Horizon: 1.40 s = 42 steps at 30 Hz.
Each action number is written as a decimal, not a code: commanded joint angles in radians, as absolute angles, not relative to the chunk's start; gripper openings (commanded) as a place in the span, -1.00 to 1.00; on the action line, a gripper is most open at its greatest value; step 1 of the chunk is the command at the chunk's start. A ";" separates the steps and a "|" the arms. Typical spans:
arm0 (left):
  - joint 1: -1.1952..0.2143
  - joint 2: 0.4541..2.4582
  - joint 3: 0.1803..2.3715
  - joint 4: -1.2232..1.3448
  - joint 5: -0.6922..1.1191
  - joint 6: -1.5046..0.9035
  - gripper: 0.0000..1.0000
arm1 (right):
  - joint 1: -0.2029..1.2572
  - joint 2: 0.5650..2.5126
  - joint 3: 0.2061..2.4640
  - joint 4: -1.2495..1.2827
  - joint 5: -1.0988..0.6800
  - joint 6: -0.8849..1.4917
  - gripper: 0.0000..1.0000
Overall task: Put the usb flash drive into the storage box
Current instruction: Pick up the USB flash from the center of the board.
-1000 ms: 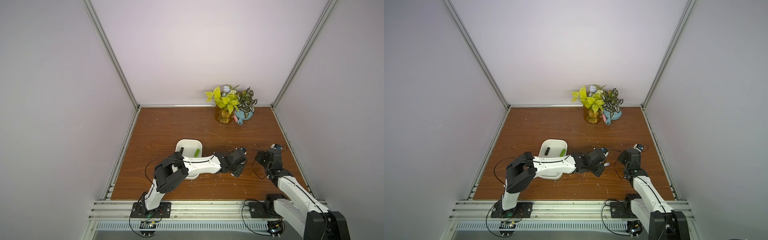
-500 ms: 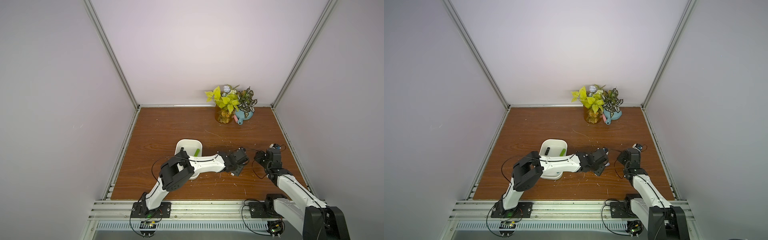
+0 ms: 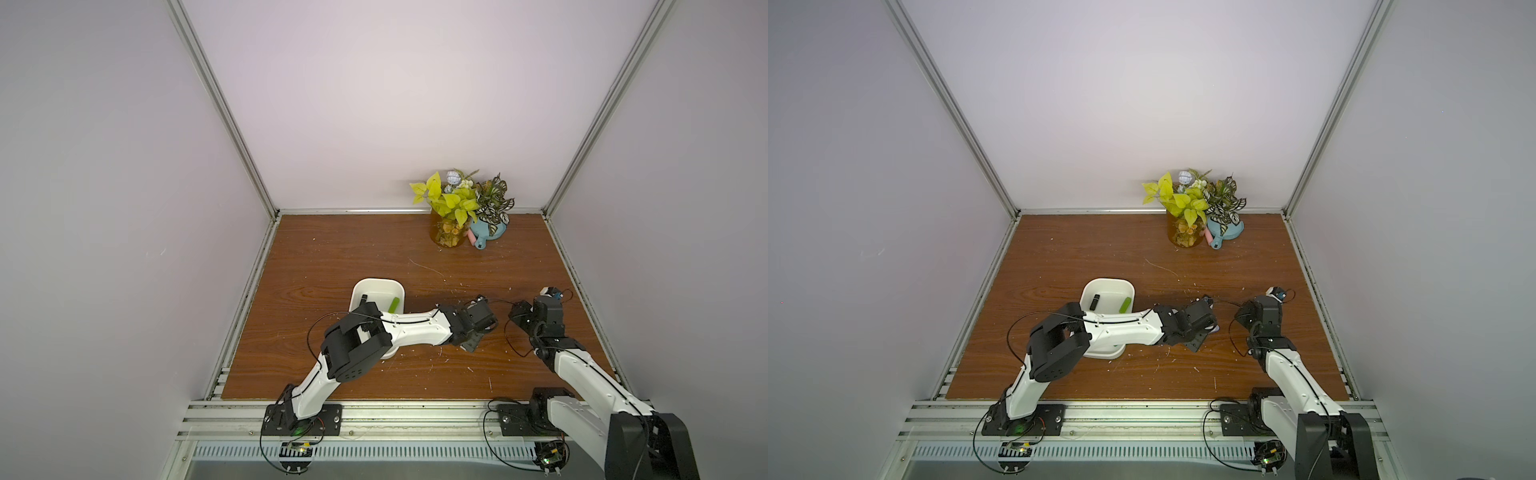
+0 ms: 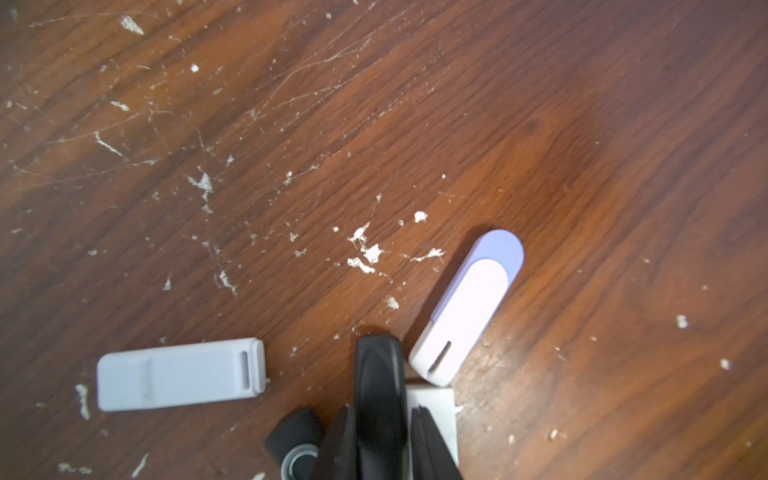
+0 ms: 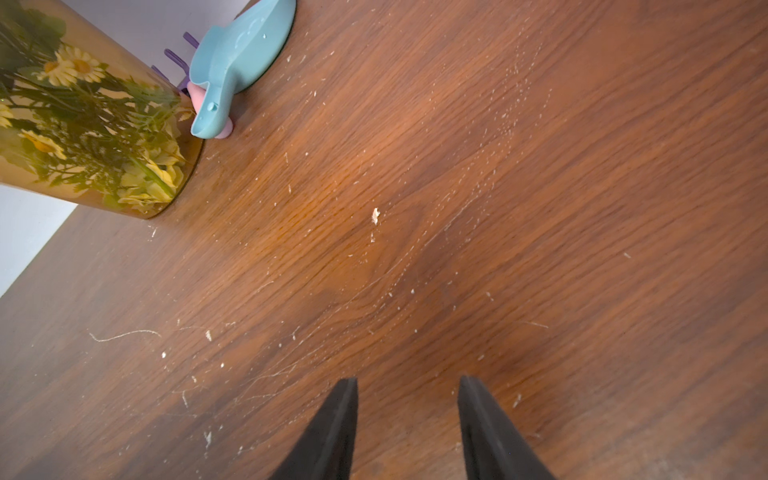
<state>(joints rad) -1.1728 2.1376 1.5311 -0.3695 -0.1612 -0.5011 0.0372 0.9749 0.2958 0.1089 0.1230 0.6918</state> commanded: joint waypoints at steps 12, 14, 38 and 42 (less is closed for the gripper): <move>-1.176 2.192 1.609 -0.496 -0.276 -0.503 -0.49 | 0.031 0.978 0.288 0.134 0.106 0.680 -0.08; -1.172 2.186 1.612 -0.502 -0.278 -0.503 -0.50 | 0.031 0.980 0.288 0.134 0.104 0.680 -0.08; -1.142 2.162 1.628 -0.502 -0.267 -0.488 -0.49 | 0.031 0.996 0.289 0.140 0.094 0.676 -0.07; -1.135 2.173 1.620 -0.500 -0.266 -0.493 -0.50 | 0.032 0.997 0.290 0.140 0.092 0.676 -0.07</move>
<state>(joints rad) -1.1473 2.1616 1.6226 -0.4759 -0.2493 -0.4934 0.0360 0.9913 0.2924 0.1154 0.0982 0.6910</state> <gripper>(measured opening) 0.252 0.467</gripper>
